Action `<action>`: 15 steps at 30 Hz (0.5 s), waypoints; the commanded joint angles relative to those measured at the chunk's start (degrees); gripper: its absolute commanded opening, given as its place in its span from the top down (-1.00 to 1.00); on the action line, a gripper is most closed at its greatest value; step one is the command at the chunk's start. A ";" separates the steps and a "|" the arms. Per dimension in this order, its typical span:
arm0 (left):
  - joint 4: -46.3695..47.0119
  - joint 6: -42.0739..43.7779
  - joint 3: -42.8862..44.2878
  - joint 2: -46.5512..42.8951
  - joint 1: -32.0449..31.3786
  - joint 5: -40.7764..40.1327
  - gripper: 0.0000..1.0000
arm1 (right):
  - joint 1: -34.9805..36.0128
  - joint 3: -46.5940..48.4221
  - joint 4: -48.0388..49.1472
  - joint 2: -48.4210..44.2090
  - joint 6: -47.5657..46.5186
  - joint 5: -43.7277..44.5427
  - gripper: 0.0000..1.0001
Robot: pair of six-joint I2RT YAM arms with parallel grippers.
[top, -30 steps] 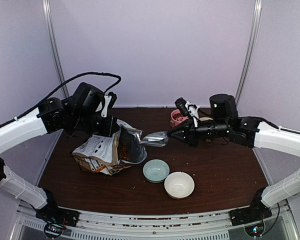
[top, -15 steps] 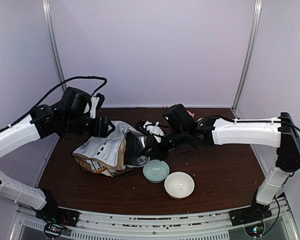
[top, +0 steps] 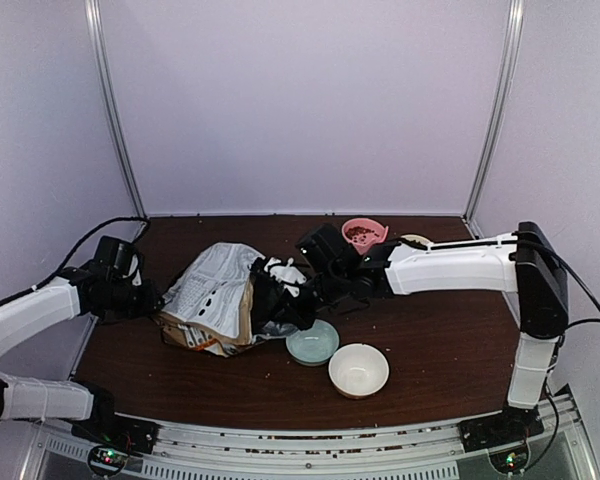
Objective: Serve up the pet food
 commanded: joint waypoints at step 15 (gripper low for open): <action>13.04 4.78 -9.32 1.76 0.21 15.93 0.57 | 5.03 20.07 13.21 20.66 1.19 1.37 1.00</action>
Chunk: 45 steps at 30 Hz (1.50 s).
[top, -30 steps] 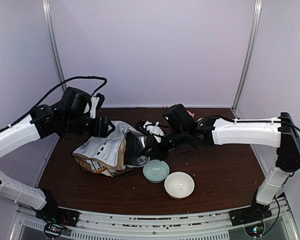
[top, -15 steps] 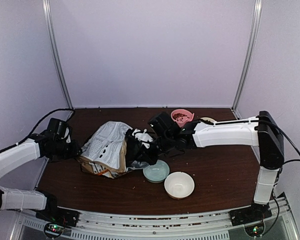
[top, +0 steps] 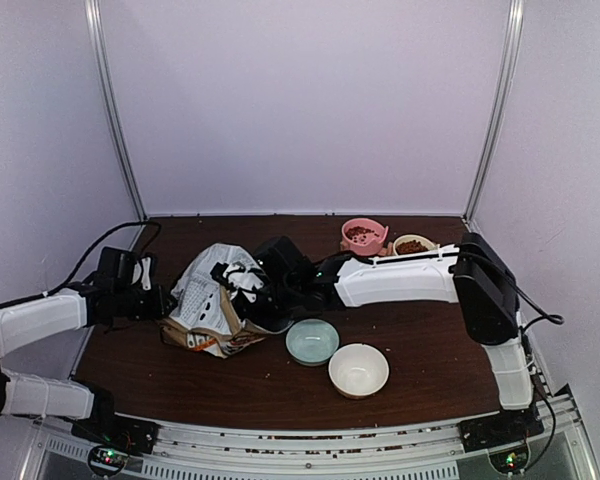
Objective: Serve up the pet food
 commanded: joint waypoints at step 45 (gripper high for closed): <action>-33.84 -1.81 48.35 15.18 -35.99 -16.61 -0.61 | 1.56 -56.05 56.04 -39.58 2.78 11.12 1.00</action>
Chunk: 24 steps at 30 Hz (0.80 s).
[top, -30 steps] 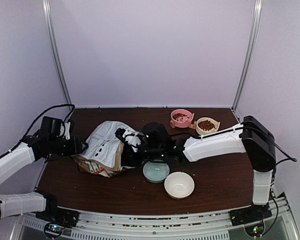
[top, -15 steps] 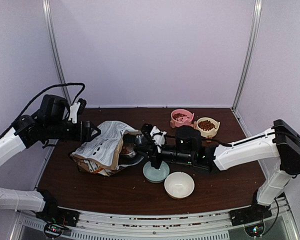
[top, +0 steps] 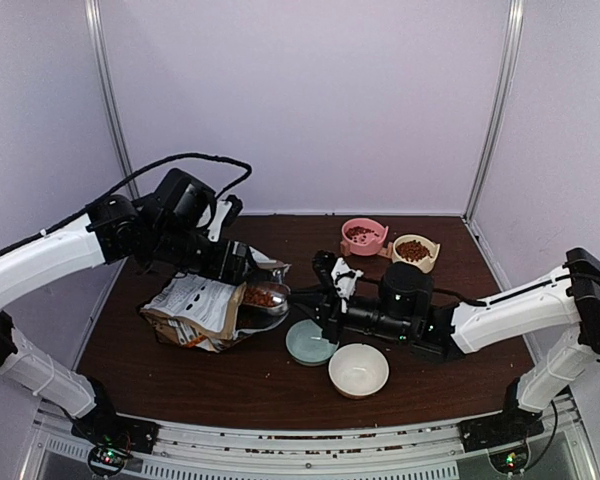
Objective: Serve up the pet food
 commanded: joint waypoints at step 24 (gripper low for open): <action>-7.88 -5.13 11.08 1.56 -1.11 -18.27 1.00 | 0.29 -7.77 8.67 -12.48 1.29 4.56 1.00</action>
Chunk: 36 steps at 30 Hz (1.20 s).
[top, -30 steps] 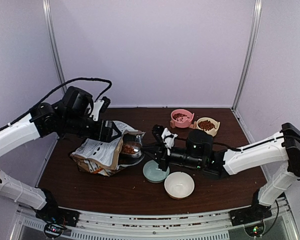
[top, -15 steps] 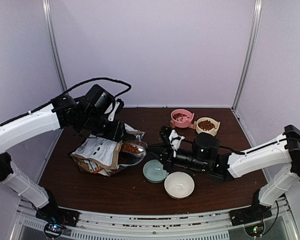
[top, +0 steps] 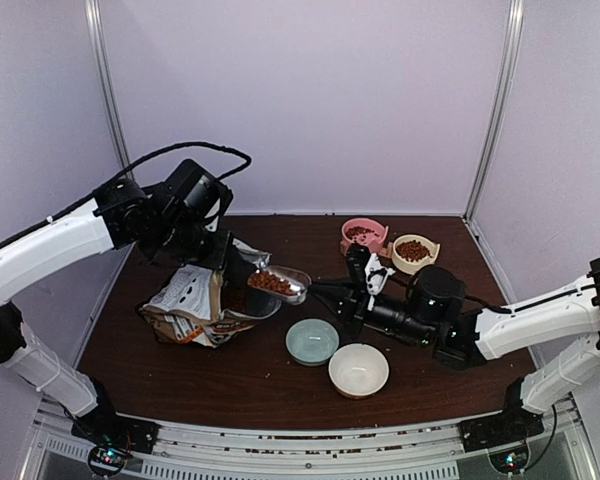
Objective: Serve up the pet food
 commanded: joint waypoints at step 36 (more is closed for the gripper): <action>5.35 -0.44 -2.35 -8.08 1.50 -1.66 1.00 | -41.95 3.19 -25.13 -10.17 -1.12 0.68 1.00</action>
